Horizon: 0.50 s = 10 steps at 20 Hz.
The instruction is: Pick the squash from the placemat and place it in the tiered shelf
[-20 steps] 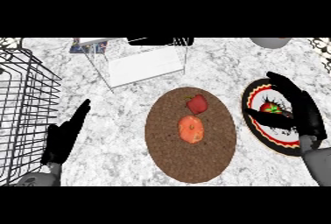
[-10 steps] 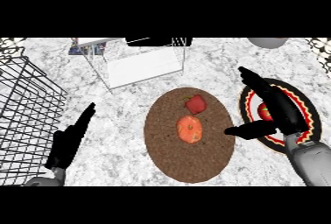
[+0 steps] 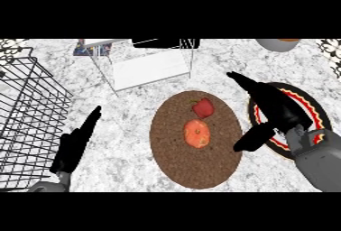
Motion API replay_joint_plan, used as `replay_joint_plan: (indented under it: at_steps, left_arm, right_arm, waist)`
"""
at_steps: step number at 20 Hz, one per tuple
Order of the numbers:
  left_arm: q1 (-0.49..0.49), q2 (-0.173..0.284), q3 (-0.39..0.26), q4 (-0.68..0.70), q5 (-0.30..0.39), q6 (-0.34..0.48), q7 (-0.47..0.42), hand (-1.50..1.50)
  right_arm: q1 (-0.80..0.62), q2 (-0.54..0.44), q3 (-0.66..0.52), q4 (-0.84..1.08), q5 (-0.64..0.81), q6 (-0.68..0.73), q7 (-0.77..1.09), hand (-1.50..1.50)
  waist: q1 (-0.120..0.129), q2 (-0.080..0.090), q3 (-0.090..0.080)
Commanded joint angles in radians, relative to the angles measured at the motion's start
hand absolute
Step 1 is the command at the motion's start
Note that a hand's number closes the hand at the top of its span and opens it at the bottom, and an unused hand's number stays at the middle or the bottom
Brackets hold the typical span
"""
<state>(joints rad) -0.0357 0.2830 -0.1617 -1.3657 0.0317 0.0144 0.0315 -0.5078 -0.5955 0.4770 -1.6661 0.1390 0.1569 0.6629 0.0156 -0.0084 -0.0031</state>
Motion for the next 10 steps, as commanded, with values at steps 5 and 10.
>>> replay_joint_plan:
  at_steps: [5, 10]
  left_arm:
    - [0.011, -0.005, 0.002, -0.013, 0.007, -0.016, 0.024, 0.0]
    - [-0.011, -0.018, 0.01, 0.012, 0.002, -0.027, 0.05, 0.0]
  right_arm:
    - [-0.249, 0.183, 0.214, 0.06, 0.239, 0.112, 0.428, -1.5]
    - [-0.233, 0.384, 0.255, 0.18, 0.28, 0.103, 0.477, -1.5]
  waist:
    - [0.011, 0.007, 0.001]
    - [-0.004, 0.009, 0.002]
